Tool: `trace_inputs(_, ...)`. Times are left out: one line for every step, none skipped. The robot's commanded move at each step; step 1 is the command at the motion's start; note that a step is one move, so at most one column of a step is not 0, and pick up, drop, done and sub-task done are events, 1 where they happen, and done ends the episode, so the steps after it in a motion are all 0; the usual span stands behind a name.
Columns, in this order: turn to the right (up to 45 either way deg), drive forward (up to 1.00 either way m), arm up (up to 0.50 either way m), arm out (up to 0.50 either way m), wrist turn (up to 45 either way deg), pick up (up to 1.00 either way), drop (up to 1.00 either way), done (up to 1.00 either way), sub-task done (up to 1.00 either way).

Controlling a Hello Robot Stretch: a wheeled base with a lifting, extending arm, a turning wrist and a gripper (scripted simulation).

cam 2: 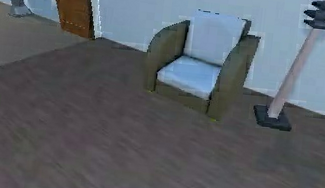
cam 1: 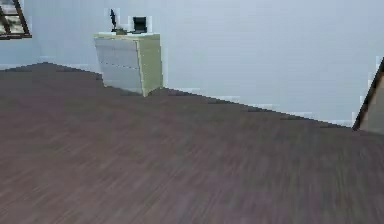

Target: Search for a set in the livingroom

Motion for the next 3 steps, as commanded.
trace_inputs(45.0, 0.00, 0.00, 0.00, 0.0, 0.00, 0.00, 0.00, 0.00)
trace_inputs(9.0, 0.00, 0.00, 0.00, 0.0, 0.00, 0.00, 0.00, 0.00)
trace_inputs(0.0, 1.00, 0.00, 0.00, 0.0, 0.00, 0.00, 0.00, 0.00)
